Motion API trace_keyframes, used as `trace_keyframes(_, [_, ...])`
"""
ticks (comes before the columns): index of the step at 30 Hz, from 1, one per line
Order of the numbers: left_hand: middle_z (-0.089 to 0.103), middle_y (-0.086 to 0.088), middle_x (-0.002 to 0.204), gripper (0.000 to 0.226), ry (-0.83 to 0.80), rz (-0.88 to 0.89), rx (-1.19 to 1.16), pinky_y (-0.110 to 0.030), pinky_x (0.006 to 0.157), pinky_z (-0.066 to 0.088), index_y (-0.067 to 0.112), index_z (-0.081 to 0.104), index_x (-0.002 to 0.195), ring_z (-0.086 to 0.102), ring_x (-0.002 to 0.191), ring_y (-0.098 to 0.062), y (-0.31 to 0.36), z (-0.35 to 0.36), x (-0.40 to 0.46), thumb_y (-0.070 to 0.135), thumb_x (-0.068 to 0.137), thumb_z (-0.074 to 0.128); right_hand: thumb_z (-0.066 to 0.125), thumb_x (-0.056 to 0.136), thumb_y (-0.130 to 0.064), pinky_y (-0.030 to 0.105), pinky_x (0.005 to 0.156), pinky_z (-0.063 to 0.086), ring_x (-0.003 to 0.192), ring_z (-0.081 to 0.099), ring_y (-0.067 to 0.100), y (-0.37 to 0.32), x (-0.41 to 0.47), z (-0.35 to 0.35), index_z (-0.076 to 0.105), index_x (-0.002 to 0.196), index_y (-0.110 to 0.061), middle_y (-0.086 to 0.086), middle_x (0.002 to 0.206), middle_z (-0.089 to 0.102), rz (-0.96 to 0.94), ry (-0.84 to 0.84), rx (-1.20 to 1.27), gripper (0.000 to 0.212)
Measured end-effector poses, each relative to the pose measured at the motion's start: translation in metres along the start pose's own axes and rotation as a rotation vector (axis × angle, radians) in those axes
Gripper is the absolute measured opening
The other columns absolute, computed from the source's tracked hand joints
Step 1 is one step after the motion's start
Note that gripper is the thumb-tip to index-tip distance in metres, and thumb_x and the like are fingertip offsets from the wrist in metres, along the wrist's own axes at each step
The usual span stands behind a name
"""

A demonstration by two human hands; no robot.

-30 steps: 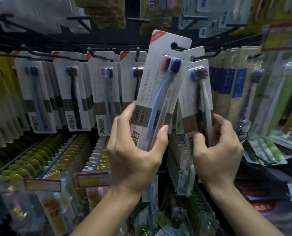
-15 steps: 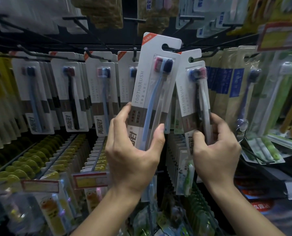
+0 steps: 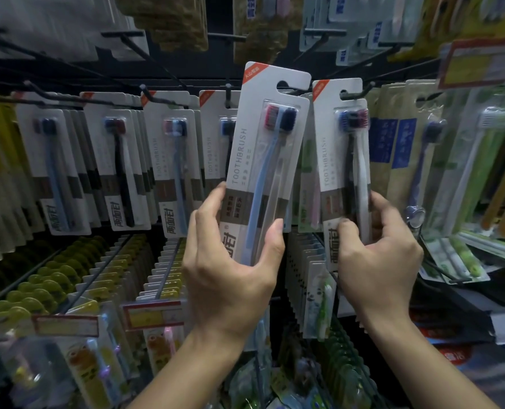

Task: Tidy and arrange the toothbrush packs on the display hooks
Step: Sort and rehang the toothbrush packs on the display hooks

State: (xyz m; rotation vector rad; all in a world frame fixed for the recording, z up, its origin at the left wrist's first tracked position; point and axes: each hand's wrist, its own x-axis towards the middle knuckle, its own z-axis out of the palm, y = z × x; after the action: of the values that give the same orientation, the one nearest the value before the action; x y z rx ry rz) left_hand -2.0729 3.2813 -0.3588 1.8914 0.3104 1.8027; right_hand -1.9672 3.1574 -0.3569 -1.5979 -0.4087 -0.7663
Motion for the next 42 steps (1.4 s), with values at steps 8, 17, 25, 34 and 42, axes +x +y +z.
trace_keyframes(8, [0.056,0.007,0.129,0.073,0.018,-0.008,-0.001,-0.005,0.107,0.037,0.003,0.056,0.142,0.052,0.123,-0.001,0.007,0.000,-0.001,0.043,0.086,0.081,0.067,0.088,-0.041,0.046,0.097,0.057,0.107,0.071,0.025,-0.001,0.000,0.002,0.061,0.143,-0.020,0.002,0.118,0.074,0.064,-0.006,0.009,0.059])
trace_keyframes(17, [0.060,0.004,0.135,0.075,-0.055,-0.112,0.022,0.000,0.105,0.033,0.009,0.052,0.146,0.049,0.123,0.002,0.009,0.004,0.000,0.043,0.087,0.083,0.070,0.088,-0.038,0.042,0.097,0.057,0.105,0.071,0.019,-0.002,0.001,0.002,0.064,0.139,-0.022,-0.002,0.114,0.075,0.105,-0.008,0.015,0.054])
trace_keyframes(25, [0.062,0.005,0.126,0.074,-0.092,-0.179,0.026,-0.023,0.098,0.052,0.016,0.049,0.146,0.056,0.112,-0.005,0.009,0.014,0.013,0.050,0.087,0.081,0.069,0.089,-0.041,0.042,0.097,0.057,0.107,0.071,0.019,-0.002,-0.001,0.004,0.063,0.140,-0.022,-0.003,0.116,0.075,0.078,-0.029,-0.009,0.055])
trace_keyframes(34, [0.066,0.000,0.121,0.069,-0.056,-0.170,-0.005,-0.036,0.096,0.054,0.012,0.052,0.141,0.063,0.113,-0.016,0.005,0.023,0.014,0.046,0.088,0.082,0.065,0.089,-0.046,0.046,0.099,0.055,0.112,0.070,0.022,0.001,-0.002,0.005,0.060,0.142,-0.020,0.000,0.120,0.074,0.023,-0.027,-0.024,0.060])
trace_keyframes(42, [0.066,0.000,0.120,0.069,-0.018,-0.152,-0.035,-0.032,0.094,0.055,0.011,0.054,0.140,0.064,0.111,-0.014,0.004,0.020,0.014,0.044,0.087,0.084,0.066,0.088,-0.042,0.039,0.102,0.053,0.116,0.067,0.018,-0.004,-0.006,0.003,0.061,0.141,-0.019,-0.002,0.121,0.073,-0.031,-0.045,-0.006,0.058])
